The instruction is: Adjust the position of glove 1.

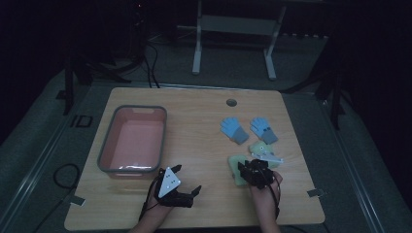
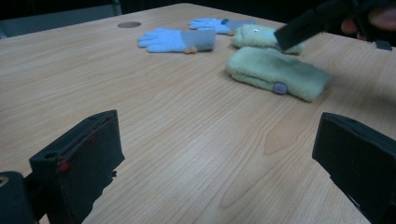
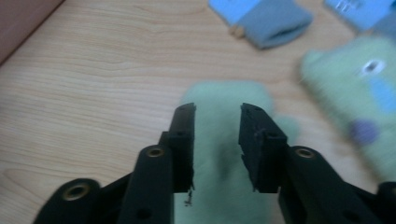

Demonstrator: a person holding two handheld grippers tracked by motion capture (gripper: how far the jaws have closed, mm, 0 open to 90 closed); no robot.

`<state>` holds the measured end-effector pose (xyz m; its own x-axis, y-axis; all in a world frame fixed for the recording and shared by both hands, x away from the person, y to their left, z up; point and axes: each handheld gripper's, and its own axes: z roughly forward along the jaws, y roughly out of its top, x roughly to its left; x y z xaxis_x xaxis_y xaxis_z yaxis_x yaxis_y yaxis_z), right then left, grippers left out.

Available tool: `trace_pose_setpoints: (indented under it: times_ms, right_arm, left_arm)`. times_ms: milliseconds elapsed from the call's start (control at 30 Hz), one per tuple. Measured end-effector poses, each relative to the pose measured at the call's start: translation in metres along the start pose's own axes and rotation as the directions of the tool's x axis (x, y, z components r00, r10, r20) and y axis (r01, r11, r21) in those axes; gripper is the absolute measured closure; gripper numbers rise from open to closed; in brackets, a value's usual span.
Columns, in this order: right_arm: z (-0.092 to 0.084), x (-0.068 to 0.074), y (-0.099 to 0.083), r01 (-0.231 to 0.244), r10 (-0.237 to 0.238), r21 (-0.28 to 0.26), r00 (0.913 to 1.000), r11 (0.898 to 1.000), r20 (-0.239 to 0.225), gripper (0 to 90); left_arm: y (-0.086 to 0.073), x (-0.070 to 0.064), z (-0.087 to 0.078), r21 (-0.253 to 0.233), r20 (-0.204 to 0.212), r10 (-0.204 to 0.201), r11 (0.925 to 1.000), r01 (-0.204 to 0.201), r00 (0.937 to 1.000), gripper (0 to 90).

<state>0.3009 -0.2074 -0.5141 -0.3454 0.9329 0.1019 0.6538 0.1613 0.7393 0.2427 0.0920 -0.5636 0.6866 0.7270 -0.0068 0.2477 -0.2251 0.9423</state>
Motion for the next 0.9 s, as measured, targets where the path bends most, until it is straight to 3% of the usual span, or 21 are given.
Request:
trace_pose_setpoints:
  times_ms: [100, 267, 433, 733, 900]
  right_arm:
    - [-0.001, -0.012, 0.007, 0.013, -0.013, 0.014, 0.9996, 1.000, -0.024, 63.3]
    - [-0.003, -0.032, 0.014, 0.104, -0.103, 0.024, 0.9941, 0.994, -0.034, 62.2]
    - [-0.010, -0.058, 0.022, 0.201, -0.200, 0.017, 0.9780, 0.979, -0.059, 62.5]
    - [-0.011, -0.096, 0.049, 0.233, -0.228, 0.040, 0.9692, 0.972, -0.093, 66.7]
    - [0.002, -0.110, 0.056, 0.228, -0.218, 0.072, 0.9680, 0.971, -0.124, 67.0]
  left_arm:
    - [0.000, 0.000, 0.000, -0.005, -0.003, 0.002, 1.0000, -0.002, 1.0000, 1.7]
    - [0.000, 0.000, -0.001, -0.011, 0.000, -0.001, 0.9999, 0.001, 1.0000, 1.7]
    - [-0.001, 0.001, -0.002, -0.015, -0.004, -0.006, 0.9999, 0.006, 1.0000, 1.8]
    - [-0.001, 0.001, -0.002, -0.015, -0.007, -0.013, 0.9998, 0.013, 0.9999, 1.7]
    - [-0.001, 0.001, -0.002, -0.019, -0.005, -0.008, 0.9998, 0.008, 1.0000, 1.7]
